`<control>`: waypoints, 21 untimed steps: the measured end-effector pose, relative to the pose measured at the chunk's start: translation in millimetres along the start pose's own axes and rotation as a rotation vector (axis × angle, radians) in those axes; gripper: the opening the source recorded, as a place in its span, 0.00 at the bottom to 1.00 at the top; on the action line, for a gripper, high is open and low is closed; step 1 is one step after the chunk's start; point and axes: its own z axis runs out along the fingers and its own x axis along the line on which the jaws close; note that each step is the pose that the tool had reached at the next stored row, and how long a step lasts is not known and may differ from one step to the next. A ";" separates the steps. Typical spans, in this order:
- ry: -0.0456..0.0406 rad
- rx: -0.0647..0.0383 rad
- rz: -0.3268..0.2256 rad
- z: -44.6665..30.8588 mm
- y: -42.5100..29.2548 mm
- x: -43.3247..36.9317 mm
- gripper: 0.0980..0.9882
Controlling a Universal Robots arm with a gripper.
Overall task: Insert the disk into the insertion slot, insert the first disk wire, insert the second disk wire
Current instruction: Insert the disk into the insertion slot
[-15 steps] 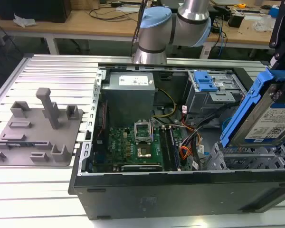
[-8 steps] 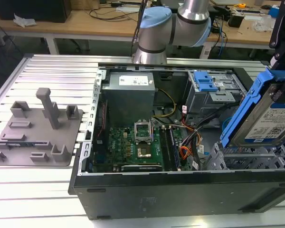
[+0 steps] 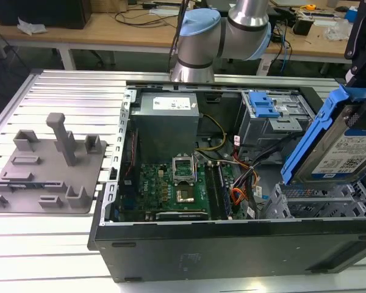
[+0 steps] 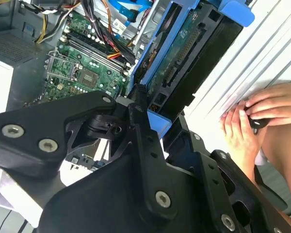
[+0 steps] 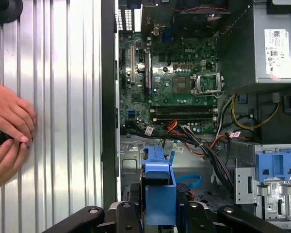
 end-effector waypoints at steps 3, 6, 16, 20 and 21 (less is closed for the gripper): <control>-0.0001 0.000 0.000 0.0 0.0 0.0 0.30; 0.0007 -0.007 -0.001 -0.3 -9.0 -0.1 0.30; 0.0032 -0.011 -0.056 -0.3 -13.8 -0.1 0.30; 0.0023 -0.011 -0.036 0.0 -13.8 -2.2 0.30; 0.0017 -0.010 -0.032 0.1 -13.8 -2.3 0.30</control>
